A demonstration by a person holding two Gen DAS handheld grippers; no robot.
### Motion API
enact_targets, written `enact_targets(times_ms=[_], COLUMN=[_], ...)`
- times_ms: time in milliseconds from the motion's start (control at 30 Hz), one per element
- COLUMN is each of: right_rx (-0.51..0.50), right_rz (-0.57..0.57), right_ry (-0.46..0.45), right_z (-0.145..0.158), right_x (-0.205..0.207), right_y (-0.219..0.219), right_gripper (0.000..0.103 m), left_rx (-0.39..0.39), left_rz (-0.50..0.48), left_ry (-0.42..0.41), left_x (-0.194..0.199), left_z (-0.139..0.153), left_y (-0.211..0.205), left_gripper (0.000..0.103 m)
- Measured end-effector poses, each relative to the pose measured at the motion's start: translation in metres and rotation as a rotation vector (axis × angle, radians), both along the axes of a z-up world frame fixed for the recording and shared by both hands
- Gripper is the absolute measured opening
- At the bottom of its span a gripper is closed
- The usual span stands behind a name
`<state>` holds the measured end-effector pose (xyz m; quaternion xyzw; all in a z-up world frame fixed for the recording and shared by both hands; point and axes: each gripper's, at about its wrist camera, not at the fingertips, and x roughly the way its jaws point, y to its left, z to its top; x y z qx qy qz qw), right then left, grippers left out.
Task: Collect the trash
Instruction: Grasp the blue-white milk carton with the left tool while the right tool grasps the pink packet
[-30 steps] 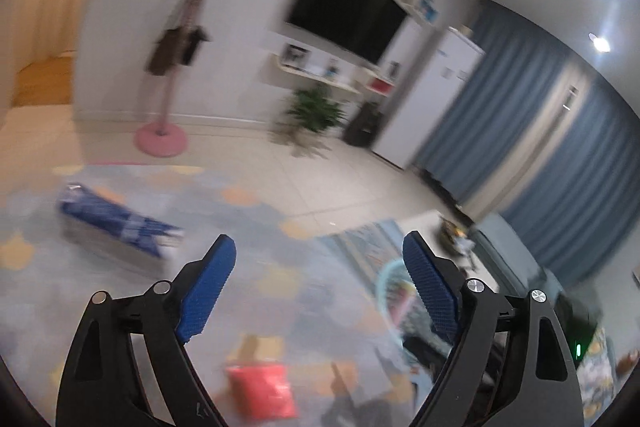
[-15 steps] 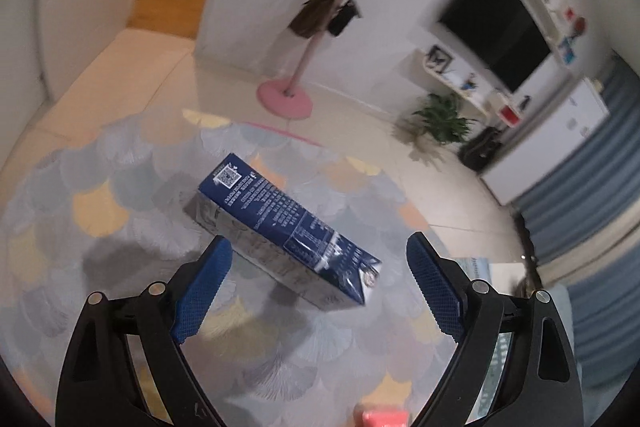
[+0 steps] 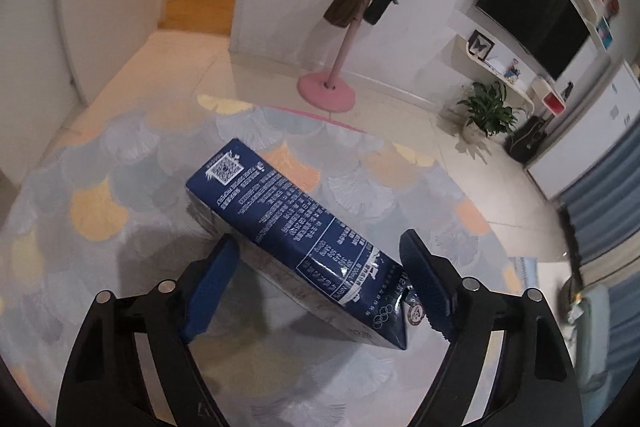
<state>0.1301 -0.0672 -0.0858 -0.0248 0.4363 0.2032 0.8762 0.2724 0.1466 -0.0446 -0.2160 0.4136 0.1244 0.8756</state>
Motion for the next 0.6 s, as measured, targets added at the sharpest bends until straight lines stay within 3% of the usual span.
enact_targets(times_ms=[133, 233, 333, 467, 600], right_rx=[0.038, 0.061, 0.069, 0.071, 0.078], right_rz=[-0.014, -0.022, -0.023, -0.026, -0.030], right_ry=[-0.008, -0.010, -0.009, -0.014, -0.014], right_z=[0.003, 0.005, 0.005, 0.005, 0.005], right_x=[0.004, 0.004, 0.005, 0.006, 0.007], right_y=[-0.008, -0.011, -0.012, -0.010, -0.010], right_gripper=[0.036, 0.036, 0.035, 0.035, 0.035], left_rx=[-0.018, -0.037, -0.039, 0.017, 0.092], left_rz=[-0.086, -0.160, -0.222, -0.253, -0.219], left_ry=[-0.015, -0.016, -0.006, 0.009, 0.030], left_x=[-0.015, -0.028, -0.041, -0.058, -0.067], left_z=[0.004, 0.004, 0.004, 0.007, 0.011], left_y=[0.003, 0.010, 0.023, 0.045, 0.065], left_gripper=[0.055, 0.048, 0.044, 0.043, 0.042])
